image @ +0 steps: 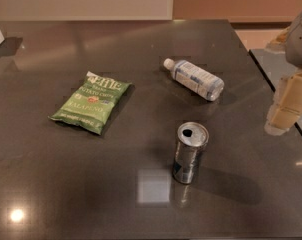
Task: Place blue plastic bottle upright
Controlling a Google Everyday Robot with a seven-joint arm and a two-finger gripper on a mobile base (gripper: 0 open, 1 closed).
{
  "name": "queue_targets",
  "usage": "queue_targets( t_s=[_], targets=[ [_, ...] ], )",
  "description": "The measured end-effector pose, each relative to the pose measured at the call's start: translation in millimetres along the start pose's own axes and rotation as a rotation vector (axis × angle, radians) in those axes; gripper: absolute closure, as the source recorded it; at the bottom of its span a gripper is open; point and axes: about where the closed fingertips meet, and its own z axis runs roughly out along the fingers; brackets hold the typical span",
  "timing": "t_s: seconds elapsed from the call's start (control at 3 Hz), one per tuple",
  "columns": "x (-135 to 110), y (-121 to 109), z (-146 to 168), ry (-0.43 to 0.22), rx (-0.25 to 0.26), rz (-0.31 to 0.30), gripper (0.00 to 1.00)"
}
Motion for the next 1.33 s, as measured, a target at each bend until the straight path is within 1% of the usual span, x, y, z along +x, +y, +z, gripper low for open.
queue_targets(
  t_s=[0.33, 0.67, 1.0, 1.33],
  targets=[
    [0.0, 0.0, 0.0, 0.000, 0.000, 0.000, 0.00],
    [-1.6, -20.6, 8.0, 0.002, 0.002, 0.052, 0.00],
    [-8.5, -56.3, 24.8, 0.004, -0.002, 0.137, 0.00],
    [-19.1, -96.0, 42.7, -0.008, -0.007, 0.231, 0.00]
  ],
)
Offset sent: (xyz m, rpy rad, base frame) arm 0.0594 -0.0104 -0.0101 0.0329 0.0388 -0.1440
